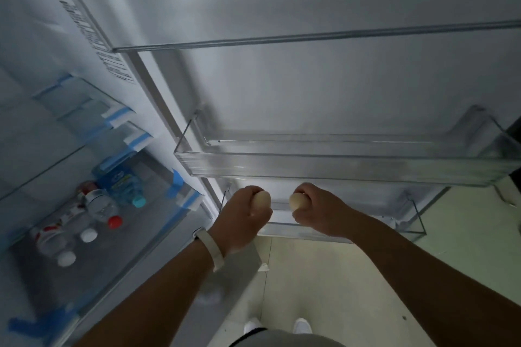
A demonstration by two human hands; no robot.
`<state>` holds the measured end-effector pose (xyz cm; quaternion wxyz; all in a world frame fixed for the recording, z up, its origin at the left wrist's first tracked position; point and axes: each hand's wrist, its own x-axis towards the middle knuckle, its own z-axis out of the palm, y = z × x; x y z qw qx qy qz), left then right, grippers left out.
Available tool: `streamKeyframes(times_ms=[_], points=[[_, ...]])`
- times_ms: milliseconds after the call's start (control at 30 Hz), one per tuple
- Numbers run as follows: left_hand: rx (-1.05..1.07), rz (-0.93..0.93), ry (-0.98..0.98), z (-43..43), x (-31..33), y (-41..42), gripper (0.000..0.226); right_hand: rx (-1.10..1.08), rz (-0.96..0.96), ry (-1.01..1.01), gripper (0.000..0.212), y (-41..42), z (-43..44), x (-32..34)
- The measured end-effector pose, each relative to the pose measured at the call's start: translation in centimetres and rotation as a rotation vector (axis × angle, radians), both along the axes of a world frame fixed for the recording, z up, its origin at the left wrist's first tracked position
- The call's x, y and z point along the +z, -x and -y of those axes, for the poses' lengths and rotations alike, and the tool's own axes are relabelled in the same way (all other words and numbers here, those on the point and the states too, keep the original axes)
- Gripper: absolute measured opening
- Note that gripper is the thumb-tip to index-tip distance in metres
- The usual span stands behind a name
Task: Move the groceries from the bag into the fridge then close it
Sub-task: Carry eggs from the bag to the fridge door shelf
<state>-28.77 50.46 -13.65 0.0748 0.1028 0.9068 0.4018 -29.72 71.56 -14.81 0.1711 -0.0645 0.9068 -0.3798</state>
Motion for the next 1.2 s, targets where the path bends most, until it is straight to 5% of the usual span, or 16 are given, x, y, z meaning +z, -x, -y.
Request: streamKeyframes(times_ms=[267, 633, 1200], points=[[-0.165, 0.069, 0.285, -0.5, -0.9, 4.2, 0.027, 0.078, 0.125, -0.234, 0.044, 3.1, -1.6, -1.7], [-0.236, 0.381, 0.521, -1.7, -3.9, 7.1, 0.039, 0.268, 0.077, -0.359, 0.03, 4.0, -0.6, -3.3], [-0.163, 0.473, 0.554, -1.9, -5.1, 7.4, 0.041, 0.297, 0.059, -0.393, 0.027, 4.3, -0.6, -5.2]])
